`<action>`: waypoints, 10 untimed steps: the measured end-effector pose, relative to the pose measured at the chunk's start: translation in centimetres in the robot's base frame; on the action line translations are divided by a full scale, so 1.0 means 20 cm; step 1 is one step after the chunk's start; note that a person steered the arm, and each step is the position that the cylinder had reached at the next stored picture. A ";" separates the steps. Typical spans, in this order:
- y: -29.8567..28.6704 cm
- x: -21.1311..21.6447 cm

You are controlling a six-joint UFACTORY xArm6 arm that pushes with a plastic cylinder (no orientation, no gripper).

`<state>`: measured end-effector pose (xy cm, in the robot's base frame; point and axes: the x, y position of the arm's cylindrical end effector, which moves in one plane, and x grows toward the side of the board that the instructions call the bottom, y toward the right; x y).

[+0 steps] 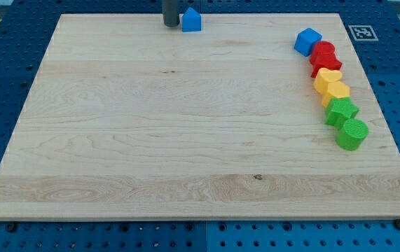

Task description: Move the blue triangle towards the top right

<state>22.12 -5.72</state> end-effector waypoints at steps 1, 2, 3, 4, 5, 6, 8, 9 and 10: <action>0.08 0.00; 0.12 0.00; 0.11 0.00; 0.09 -0.08; 0.09 -0.15; 0.15 -0.14; 0.17 -0.14; 0.17 -0.14; 0.17 -0.14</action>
<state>19.23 -2.23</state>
